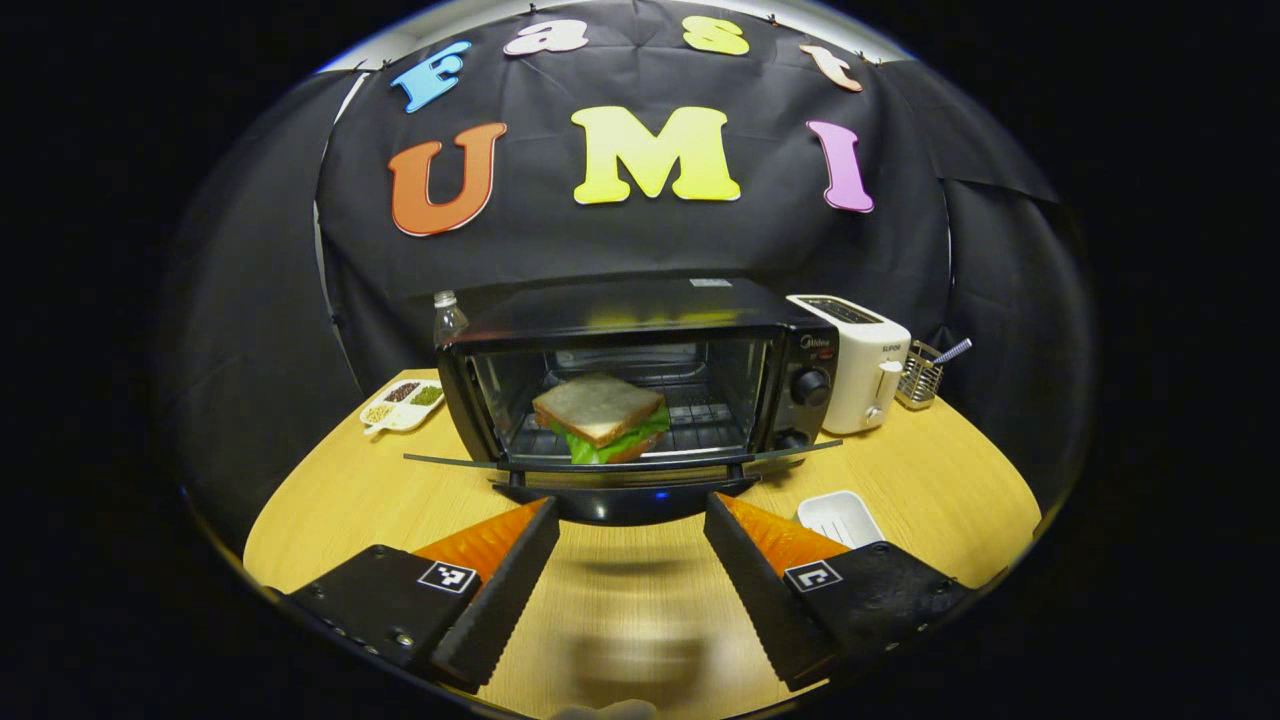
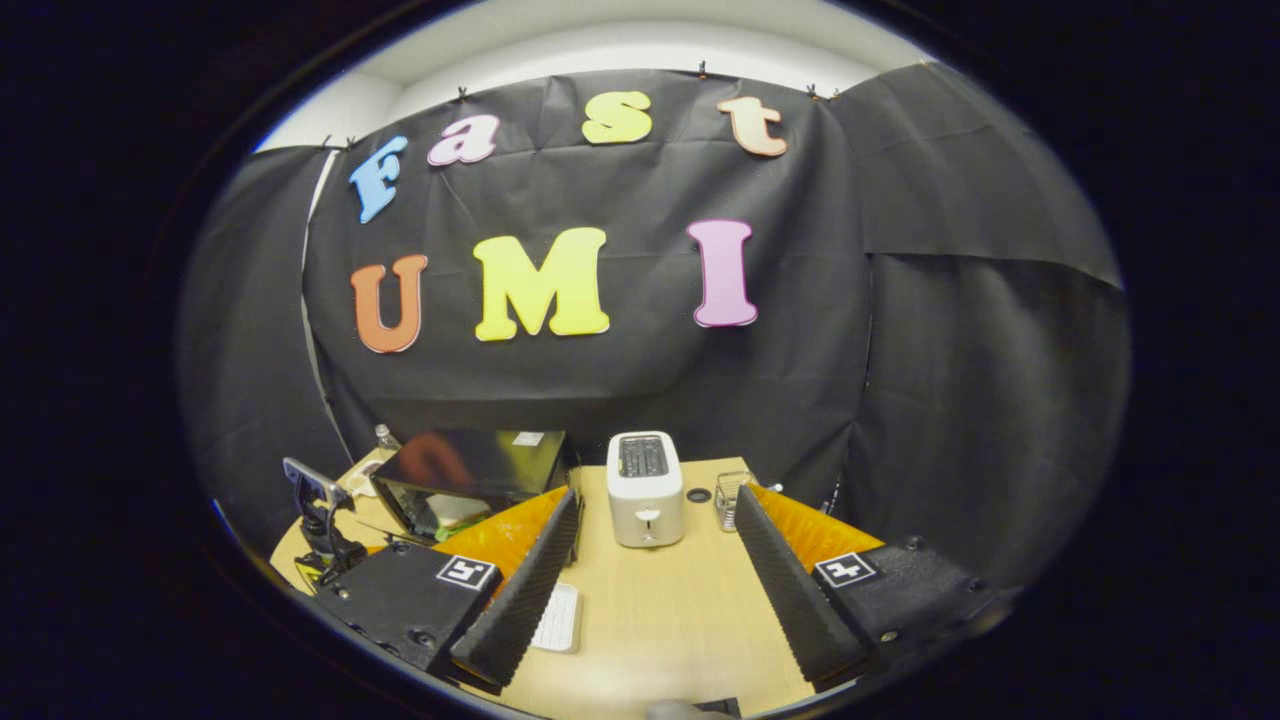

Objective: Open the electric oven with the left hand, put the food in, and close the electric oven.

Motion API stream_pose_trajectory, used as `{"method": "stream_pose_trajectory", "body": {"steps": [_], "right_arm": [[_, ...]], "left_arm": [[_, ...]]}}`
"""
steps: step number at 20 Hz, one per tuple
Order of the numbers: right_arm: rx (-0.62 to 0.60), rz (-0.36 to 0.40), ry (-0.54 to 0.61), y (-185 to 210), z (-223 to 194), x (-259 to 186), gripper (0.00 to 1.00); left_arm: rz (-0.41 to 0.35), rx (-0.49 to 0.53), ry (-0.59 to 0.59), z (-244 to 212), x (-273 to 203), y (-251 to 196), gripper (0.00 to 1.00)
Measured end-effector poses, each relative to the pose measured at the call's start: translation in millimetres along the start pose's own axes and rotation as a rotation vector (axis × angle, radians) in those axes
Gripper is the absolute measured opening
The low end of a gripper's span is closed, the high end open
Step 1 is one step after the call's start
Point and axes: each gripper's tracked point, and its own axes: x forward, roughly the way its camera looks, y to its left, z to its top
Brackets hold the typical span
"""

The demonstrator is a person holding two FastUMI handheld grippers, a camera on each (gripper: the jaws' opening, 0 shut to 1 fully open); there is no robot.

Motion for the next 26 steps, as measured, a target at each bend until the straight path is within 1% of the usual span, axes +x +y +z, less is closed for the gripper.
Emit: {"method": "stream_pose_trajectory", "body": {"steps": [3, 4, 5, 6, 7, 8, 9, 12, 13, 14, 17, 19, 21, 25, 26], "right_arm": [[0.001, 0.003, -0.004, 2.0, 2.8, 0.7, 1.00], [0.000, 0.003, -0.003, 2.1, 2.5, 1.8, 0.91], [0.000, 0.003, -0.007, 2.3, 3.9, 1.5, 0.91], [0.000, 0.002, -0.008, 2.2, 4.3, 1.9, 1.00], [0.002, 0.003, -0.007, 1.9, 4.1, 1.8, 1.00], [0.001, 0.003, -0.008, 2.1, 4.1, 1.2, 0.91], [0.001, 0.003, -0.009, 1.8, 4.6, 0.8, 1.00], [0.003, 0.005, -0.011, 2.1, 4.6, 0.8, 1.00], [0.008, 0.010, -0.011, 3.2, 4.3, 0.6, 0.91], [0.010, 0.010, -0.007, 3.0, 2.3, 0.4, 1.00], [0.007, 0.010, -0.011, 2.9, 4.4, -2.2, 1.00], [-0.004, 0.014, -0.022, 5.5, 7.7, -6.1, 1.00], [-0.001, 0.031, -0.039, 12.8, 15.7, -11.3, 1.00], [-0.011, 0.068, -0.087, 30.6, 30.8, -23.4, 1.00], [-0.010, 0.080, -0.101, 36.6, 34.2, -28.8, 0.91]], "left_arm": [[0.006, 0.012, -0.035, 22.5, 13.7, 3.1, 0.96], [0.010, 0.005, -0.038, 26.6, 18.4, 5.2, 0.96], [0.011, -0.009, -0.041, 31.0, 20.4, 5.1, 0.96], [0.016, -0.018, -0.039, 33.2, 21.7, 6.3, 0.96], [0.017, -0.020, -0.044, 34.7, 22.2, 8.5, 0.96], [0.018, -0.018, -0.045, 35.5, 22.1, 9.5, 0.96], [0.016, -0.017, -0.042, 33.7, 21.5, 9.8, 0.96], [0.020, -0.018, -0.040, 33.4, 19.5, 11.2, 0.96], [0.022, -0.016, -0.041, 33.5, 18.9, 12.2, 0.96], [0.023, -0.015, -0.038, 32.8, 18.4, 11.8, 0.96], [0.026, -0.013, -0.051, 37.6, 12.6, 12.3, 0.96], [0.031, -0.004, -0.068, 45.4, 1.1, 13.6, 0.96], [0.033, 0.005, -0.110, 61.0, -18.1, 14.9, 0.96], [0.033, -0.029, -0.215, 107.6, -78.1, 24.6, 0.95], [0.037, -0.038, -0.245, 120.7, -94.3, 30.1, 0.96]]}}
